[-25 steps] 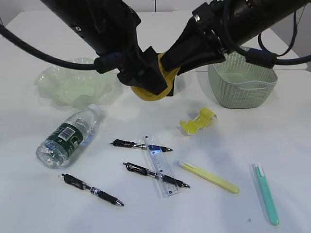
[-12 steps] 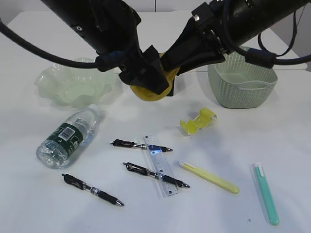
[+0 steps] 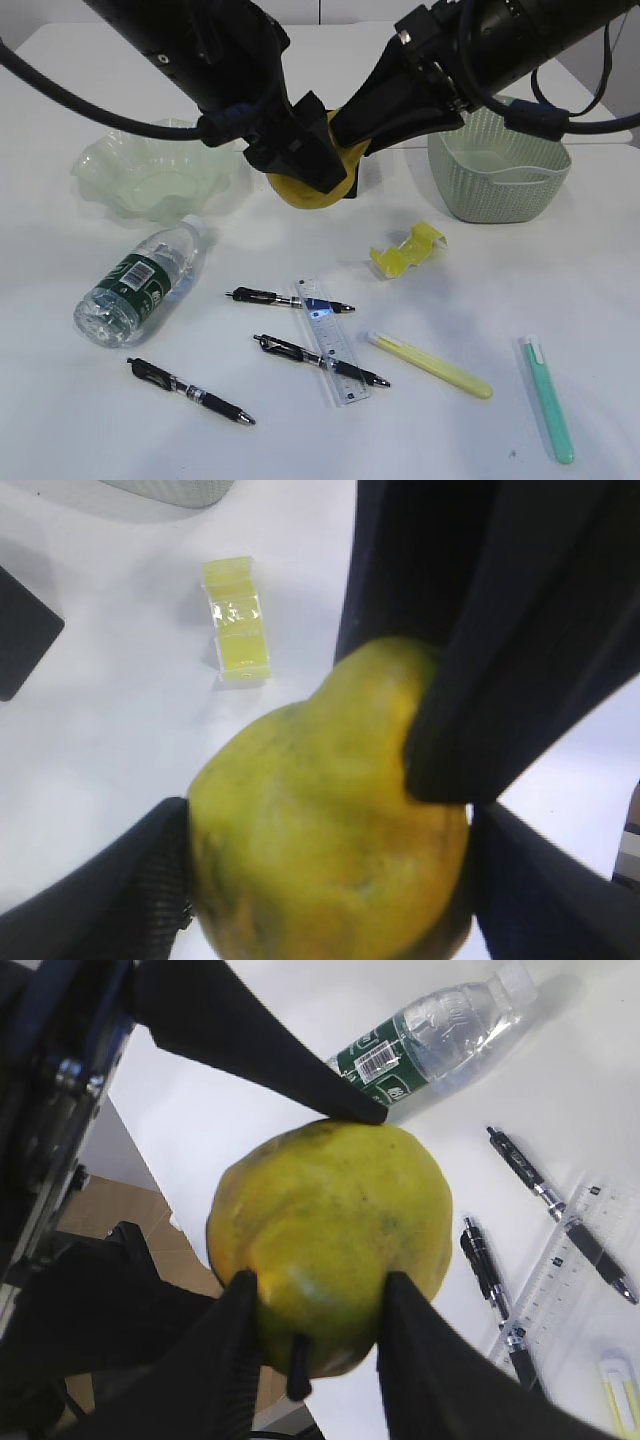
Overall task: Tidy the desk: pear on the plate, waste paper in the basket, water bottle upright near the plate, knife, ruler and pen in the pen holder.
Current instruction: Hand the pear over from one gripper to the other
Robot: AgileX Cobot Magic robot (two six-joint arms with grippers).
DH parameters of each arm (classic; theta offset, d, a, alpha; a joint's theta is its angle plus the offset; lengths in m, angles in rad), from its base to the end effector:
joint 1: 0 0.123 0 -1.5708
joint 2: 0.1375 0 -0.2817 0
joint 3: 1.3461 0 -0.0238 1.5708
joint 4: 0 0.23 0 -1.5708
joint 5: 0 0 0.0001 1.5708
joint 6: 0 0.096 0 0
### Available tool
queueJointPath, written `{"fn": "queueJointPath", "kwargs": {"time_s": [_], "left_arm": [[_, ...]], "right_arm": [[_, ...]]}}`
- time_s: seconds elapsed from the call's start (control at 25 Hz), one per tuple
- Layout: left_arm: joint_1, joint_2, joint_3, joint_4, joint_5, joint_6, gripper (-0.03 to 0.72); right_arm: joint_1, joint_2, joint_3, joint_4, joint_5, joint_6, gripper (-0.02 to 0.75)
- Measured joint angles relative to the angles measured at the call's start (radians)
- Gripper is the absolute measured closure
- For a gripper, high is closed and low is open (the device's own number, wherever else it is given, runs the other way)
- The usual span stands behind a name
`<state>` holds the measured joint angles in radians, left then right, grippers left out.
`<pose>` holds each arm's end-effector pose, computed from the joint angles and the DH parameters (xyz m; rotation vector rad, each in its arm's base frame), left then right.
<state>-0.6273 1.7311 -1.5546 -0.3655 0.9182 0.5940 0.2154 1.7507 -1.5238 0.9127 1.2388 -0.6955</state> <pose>0.2799 -0.2366 0.3193 1.3139 2.1868 -0.4685 0.3189 0.1433 0.3228 -0.8467 2.3882 1.1148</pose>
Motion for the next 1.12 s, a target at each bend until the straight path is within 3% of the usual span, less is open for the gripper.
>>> {"fn": "queueJointPath", "kwargs": {"time_s": [0.48,1.12], "left_arm": [[0.000,0.000,0.000,-0.006,0.006,-0.010,0.041],[0.000,0.020,-0.006,-0.016,0.020,-0.064,0.036]], "right_arm": [[0.000,0.000,0.000,0.000,0.003,0.002,0.489],[0.004,0.000,0.000,-0.013,0.008,0.006,0.489]]}}
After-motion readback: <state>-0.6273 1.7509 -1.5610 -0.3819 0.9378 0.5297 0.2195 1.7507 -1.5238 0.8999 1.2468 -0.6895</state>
